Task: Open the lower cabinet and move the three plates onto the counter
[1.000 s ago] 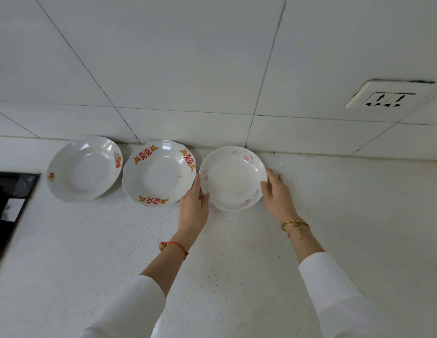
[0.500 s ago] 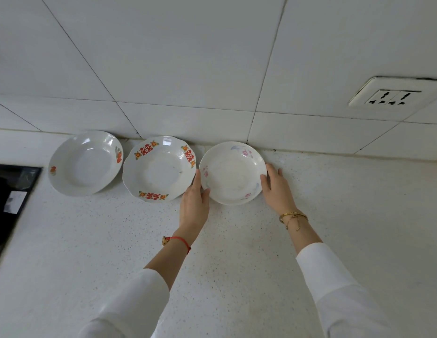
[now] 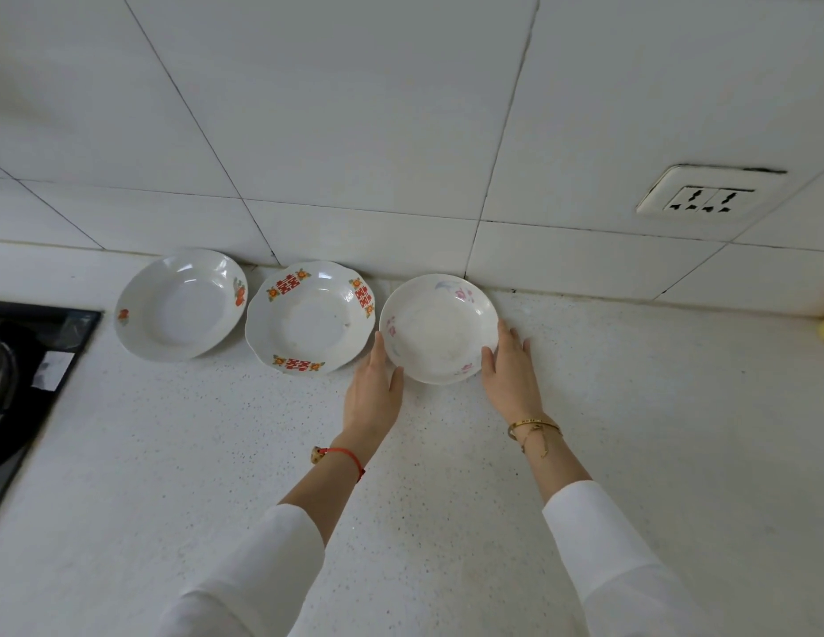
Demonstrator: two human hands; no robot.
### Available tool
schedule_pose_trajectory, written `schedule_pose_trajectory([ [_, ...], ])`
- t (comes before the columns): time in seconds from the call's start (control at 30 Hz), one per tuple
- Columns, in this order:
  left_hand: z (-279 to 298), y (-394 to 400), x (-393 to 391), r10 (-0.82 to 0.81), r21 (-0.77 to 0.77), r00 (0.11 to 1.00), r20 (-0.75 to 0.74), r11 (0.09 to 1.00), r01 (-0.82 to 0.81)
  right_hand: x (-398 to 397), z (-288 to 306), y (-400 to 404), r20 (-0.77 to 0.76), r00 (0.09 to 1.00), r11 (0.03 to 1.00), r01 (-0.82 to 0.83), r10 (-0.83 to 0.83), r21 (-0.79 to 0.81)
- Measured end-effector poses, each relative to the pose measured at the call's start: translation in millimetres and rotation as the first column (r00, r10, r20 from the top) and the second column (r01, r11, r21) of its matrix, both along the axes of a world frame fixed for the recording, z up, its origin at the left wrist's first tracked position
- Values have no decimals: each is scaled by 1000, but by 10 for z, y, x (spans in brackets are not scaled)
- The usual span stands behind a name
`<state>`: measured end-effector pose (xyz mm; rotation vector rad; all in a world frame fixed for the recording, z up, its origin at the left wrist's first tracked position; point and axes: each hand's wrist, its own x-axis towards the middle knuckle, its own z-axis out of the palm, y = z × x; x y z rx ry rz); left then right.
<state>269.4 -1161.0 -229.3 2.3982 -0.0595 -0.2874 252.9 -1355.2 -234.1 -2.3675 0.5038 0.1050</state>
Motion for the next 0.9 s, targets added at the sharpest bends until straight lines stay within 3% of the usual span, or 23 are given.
schedule_pose_trajectory([
  [0.9, 121, 197, 124, -156, -1, 986, -55, 988, 156, 6, 82, 42, -97, 995, 999, -20, 17, -31],
])
